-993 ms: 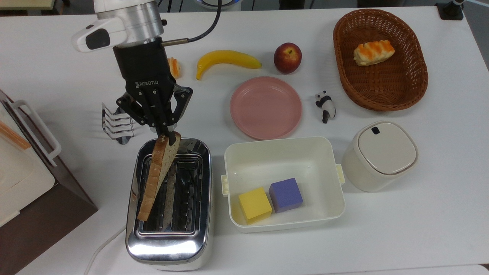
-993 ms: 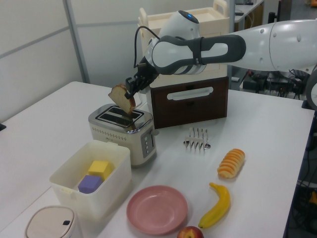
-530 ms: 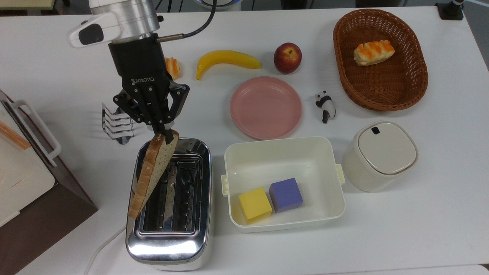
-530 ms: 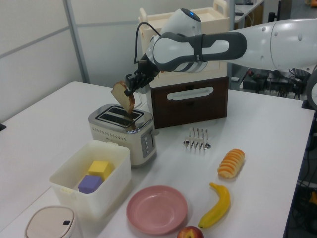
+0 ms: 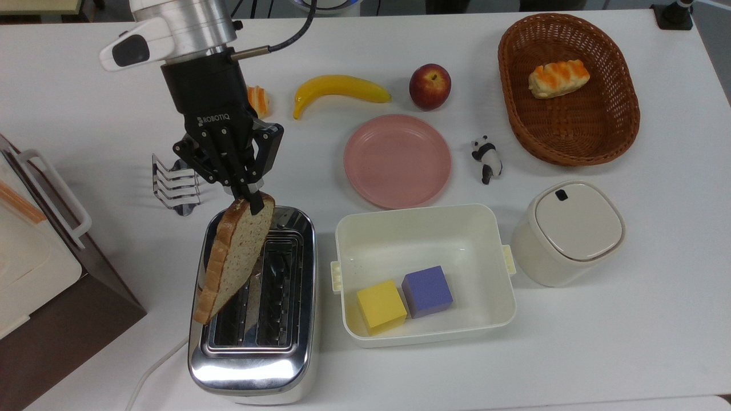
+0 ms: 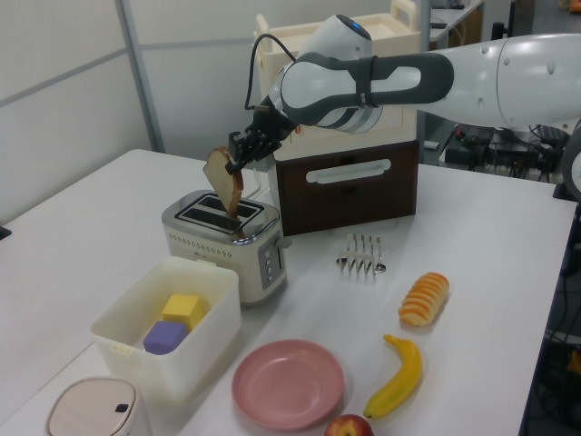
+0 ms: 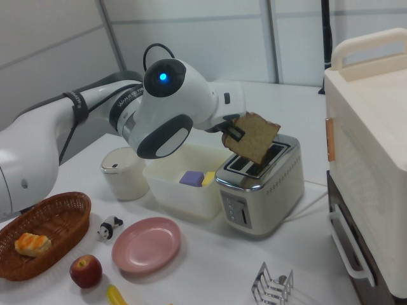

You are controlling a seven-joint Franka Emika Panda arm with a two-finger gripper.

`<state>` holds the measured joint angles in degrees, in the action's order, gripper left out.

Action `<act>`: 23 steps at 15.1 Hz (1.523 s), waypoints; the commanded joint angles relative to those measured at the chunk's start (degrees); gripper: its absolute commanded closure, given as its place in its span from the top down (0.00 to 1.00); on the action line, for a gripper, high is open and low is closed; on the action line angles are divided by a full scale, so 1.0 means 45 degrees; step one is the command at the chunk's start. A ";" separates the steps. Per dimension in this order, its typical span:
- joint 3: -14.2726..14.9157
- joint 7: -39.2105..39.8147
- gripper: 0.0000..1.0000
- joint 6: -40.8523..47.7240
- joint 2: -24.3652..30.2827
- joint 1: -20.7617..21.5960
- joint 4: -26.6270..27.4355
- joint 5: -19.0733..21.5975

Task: Put the bread in the toaster
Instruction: 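Lower the bread slice edge-first into a toaster slot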

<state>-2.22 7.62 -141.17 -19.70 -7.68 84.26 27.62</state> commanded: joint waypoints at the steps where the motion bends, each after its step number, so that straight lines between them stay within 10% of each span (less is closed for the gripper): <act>1: 0.0006 0.0045 0.03 -0.0249 0.0237 0.0028 0.0279 0.0425; 18: 0.0143 0.1803 0.13 0.0140 0.0218 -0.0285 0.1256 -0.0278; 19: 0.0123 0.1803 0.24 0.0142 0.0217 -0.0285 0.1275 -0.0317; 22: 0.0123 0.1744 0.97 0.0142 0.0217 -0.0285 0.1256 -0.0317; 23: 0.0123 0.1744 1.00 0.0142 0.0237 -0.0285 0.1237 -0.0317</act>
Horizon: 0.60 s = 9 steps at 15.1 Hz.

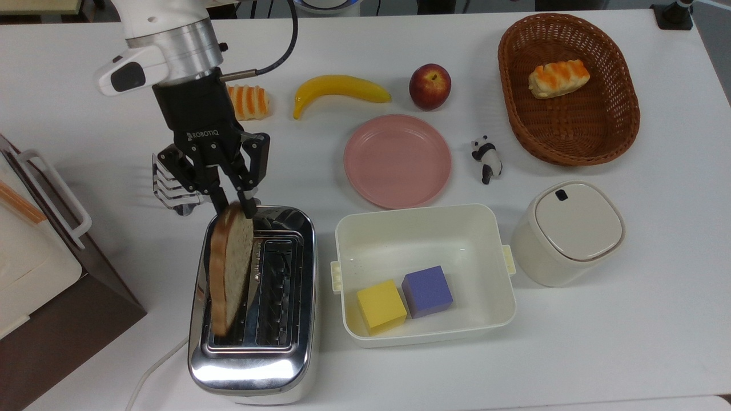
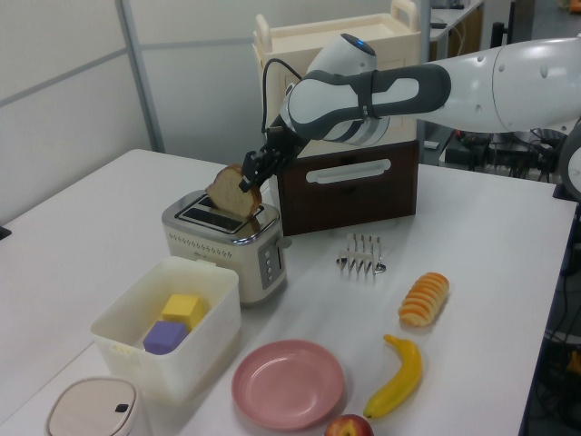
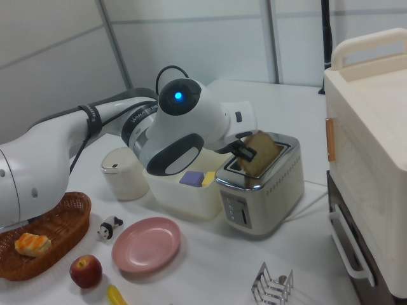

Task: Put the bread in the toaster
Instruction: 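Open the gripper to release the bread in the slot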

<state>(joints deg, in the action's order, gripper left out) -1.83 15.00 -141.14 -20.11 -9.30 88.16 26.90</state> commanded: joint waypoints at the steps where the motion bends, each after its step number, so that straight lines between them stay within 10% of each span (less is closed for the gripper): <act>1: 0.0035 0.0046 1.00 0.0133 0.0348 0.0075 0.0273 -0.0138; 9: 0.0112 0.0045 1.00 0.0676 0.1011 -0.0042 -0.0021 -0.0138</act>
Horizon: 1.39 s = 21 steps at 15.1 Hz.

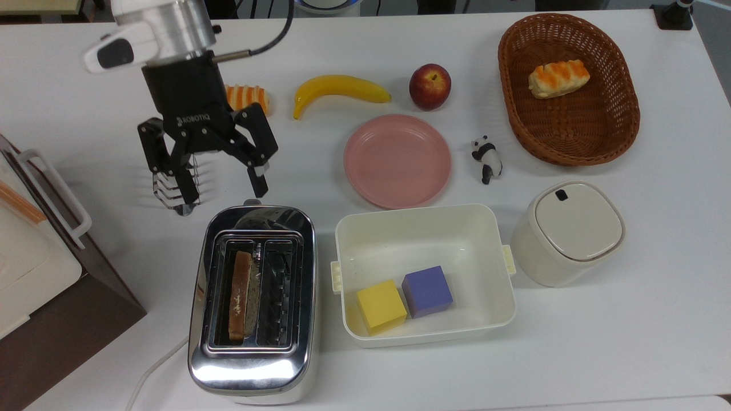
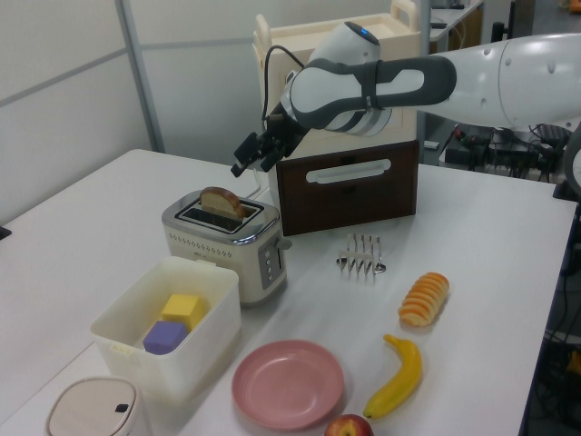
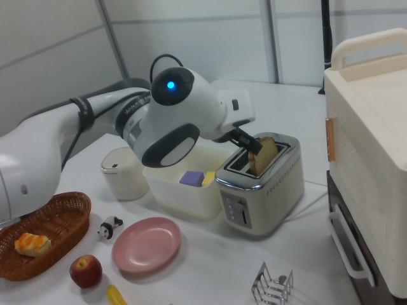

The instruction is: Put the bread in the toaster

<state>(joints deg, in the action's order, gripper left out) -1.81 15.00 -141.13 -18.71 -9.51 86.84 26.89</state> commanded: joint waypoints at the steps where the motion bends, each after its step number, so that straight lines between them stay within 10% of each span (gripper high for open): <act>1: 0.0148 0.0045 1.00 0.1201 0.0854 -0.0034 0.0254 -0.0174; 14: 0.0227 0.0025 1.00 0.9504 0.2457 -0.0250 -0.0411 -0.5229; 21: 0.0207 0.0025 1.00 1.0250 0.2321 0.0141 -0.0293 -0.5993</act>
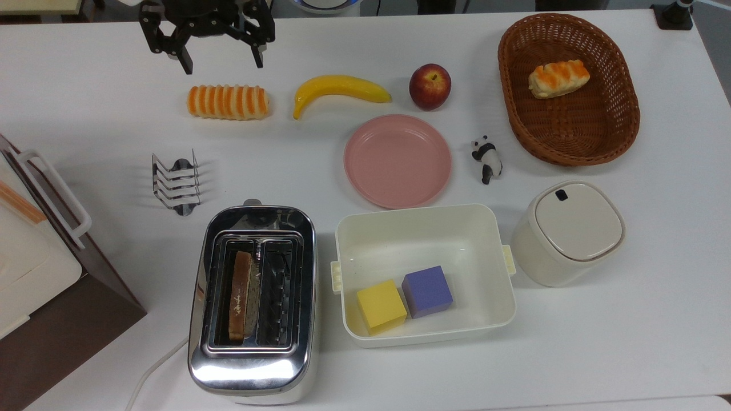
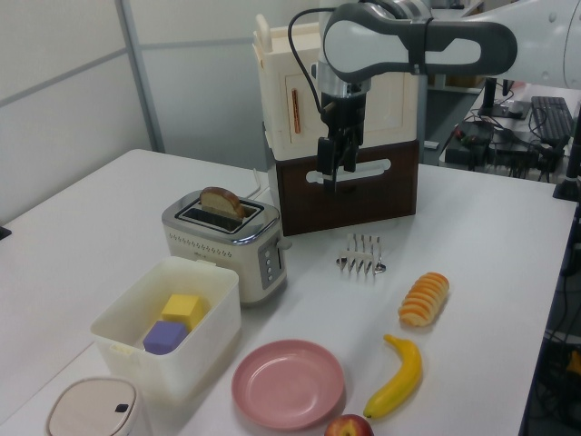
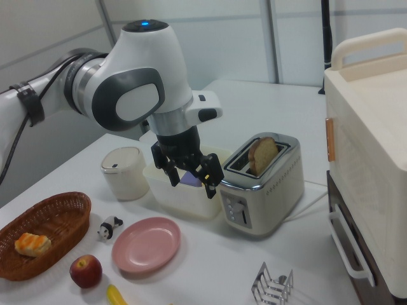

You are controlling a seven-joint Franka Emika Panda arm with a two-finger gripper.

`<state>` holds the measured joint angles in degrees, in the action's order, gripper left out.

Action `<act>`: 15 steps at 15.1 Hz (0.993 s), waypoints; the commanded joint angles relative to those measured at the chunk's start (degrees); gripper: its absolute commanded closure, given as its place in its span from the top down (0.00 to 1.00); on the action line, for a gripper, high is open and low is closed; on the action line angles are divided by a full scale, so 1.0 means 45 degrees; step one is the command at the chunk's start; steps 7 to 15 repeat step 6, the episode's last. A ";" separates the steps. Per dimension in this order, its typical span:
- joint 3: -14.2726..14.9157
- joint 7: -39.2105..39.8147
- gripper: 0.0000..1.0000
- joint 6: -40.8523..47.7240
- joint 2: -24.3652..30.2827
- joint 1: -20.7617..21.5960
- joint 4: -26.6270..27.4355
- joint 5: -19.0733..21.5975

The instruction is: Put the bread in the toaster

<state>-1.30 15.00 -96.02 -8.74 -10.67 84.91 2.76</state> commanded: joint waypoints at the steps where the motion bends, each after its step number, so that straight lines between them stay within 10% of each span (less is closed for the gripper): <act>1: 0.0093 0.0025 1.00 0.0167 0.0068 0.0399 0.0134 -0.0671; 15: 0.0152 0.0025 1.00 0.0088 -0.0011 0.0399 0.0134 -0.1002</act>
